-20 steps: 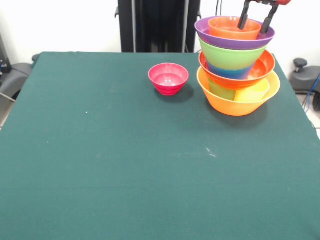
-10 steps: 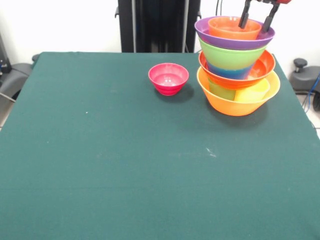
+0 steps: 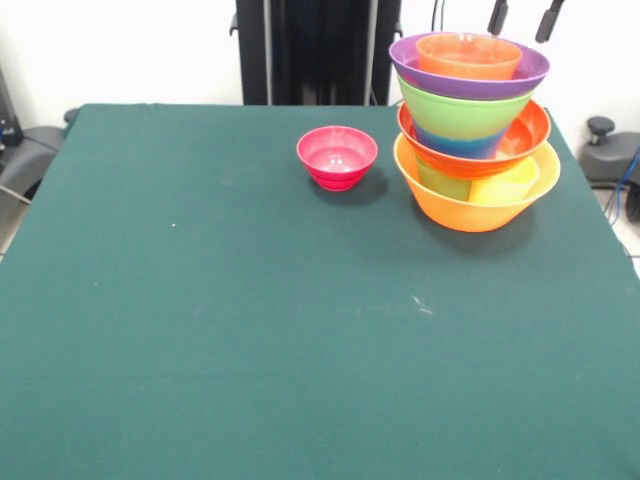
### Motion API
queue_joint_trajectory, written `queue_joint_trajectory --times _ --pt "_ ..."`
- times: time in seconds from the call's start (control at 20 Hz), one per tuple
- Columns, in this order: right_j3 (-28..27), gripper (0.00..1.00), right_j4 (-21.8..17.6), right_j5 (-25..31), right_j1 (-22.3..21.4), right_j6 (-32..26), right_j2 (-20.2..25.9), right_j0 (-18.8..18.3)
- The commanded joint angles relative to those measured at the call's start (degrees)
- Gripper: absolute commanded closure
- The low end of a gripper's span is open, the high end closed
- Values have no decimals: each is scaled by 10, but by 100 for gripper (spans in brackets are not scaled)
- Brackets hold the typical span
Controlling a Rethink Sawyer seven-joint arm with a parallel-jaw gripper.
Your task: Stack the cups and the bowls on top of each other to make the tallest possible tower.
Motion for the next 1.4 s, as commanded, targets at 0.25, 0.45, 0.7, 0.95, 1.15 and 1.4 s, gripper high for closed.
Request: queue_joint_trajectory --times 0.25,0.45,0.7,0.95,1.15,1.4 --pt "-39 0 14 102 -20 80 40 -19" --pt "-49 0 12 121 -29 68 43 -32" --pt "-51 0 6 130 -39 31 56 -71" --pt "-60 0 -2 154 -55 -5 70 -115" --pt "-62 0 -11 162 -62 -30 83 -151" --pt "-63 0 -24 163 -65 -59 103 -195"
